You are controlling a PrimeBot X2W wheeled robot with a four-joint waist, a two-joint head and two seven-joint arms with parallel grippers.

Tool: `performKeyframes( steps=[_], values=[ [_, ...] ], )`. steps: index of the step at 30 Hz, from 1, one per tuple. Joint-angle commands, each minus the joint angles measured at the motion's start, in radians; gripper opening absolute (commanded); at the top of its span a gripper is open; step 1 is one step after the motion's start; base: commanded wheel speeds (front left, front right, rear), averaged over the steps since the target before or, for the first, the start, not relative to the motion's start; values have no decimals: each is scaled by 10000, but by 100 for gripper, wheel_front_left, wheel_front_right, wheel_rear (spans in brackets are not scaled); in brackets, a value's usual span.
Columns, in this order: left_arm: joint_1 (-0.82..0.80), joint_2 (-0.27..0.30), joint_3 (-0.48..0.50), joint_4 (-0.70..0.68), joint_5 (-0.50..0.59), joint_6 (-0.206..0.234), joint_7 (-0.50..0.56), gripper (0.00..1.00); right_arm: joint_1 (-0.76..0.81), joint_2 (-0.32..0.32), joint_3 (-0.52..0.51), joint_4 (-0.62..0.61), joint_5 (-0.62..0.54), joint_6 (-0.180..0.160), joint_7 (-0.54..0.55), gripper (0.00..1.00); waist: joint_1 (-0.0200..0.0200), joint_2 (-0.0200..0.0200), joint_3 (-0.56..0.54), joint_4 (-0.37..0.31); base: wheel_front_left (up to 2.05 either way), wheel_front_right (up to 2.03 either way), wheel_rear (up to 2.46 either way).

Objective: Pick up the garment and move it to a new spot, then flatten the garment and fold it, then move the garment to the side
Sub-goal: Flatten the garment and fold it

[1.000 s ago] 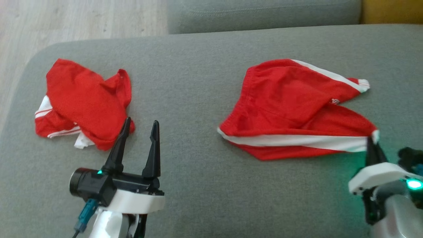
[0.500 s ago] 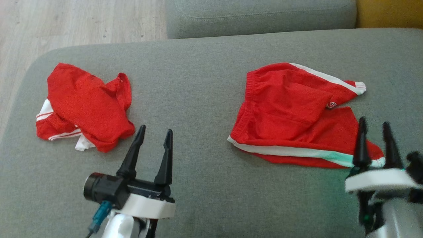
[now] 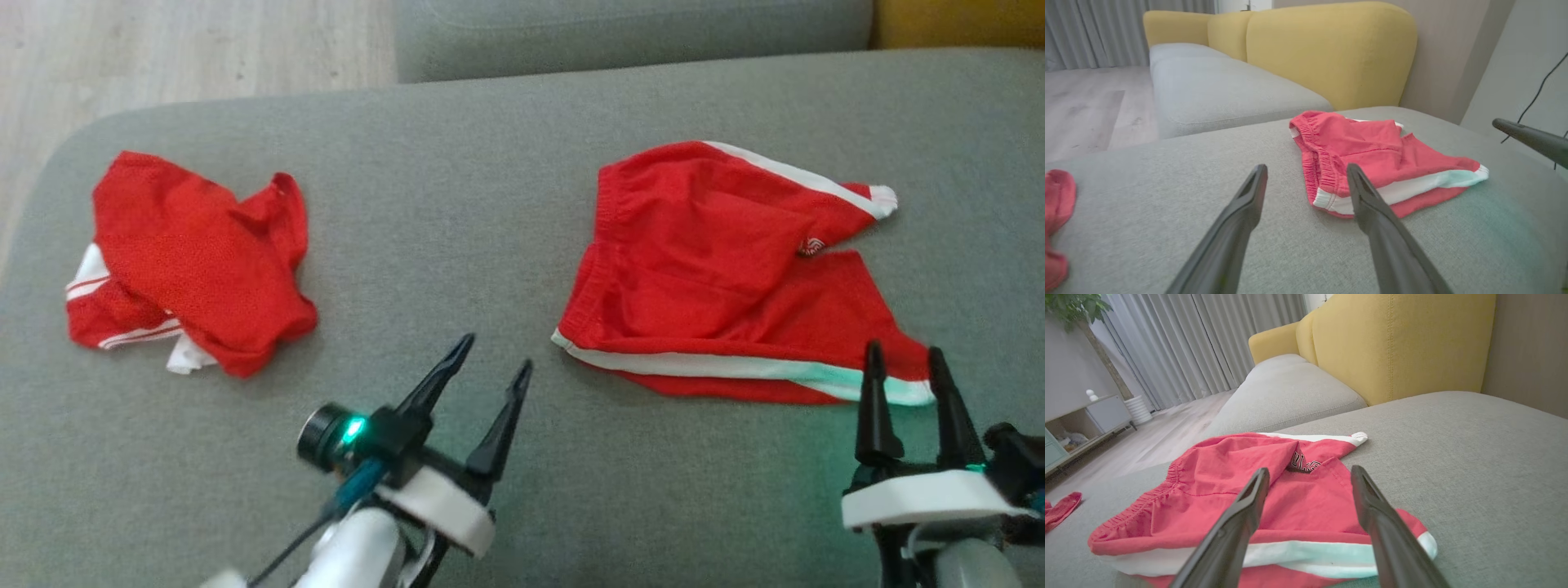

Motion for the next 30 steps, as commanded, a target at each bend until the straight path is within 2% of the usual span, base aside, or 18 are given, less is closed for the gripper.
performKeyframes(
  steps=[1, 11, 21, 30],
  values=[
    [-731, 103, 86, -79, -64, -25, 103, 100, -358, -72, 350, -402, -135, 67, -74, 100, 0, 0, 187, -177, 0, 0, 0],
    [-2592, 522, -1374, 1744, -787, -70, 711, 100, -565, -72, 531, -505, 52, 67, -59, 100, 0, 0, 909, -928, 0, 0, 0],
    [-3780, 756, -2366, 2821, -1607, -71, 438, 100, -825, -72, 389, -567, 40, 67, -98, 100, 0, 0, 1294, -1338, 0, 0, 0],
    [-4042, 694, -2890, 3447, -2043, -72, 134, 100, -924, -72, 336, -432, 74, 67, -116, 100, 0, 0, 1342, -1410, 0, 0, 0]
  ],
)
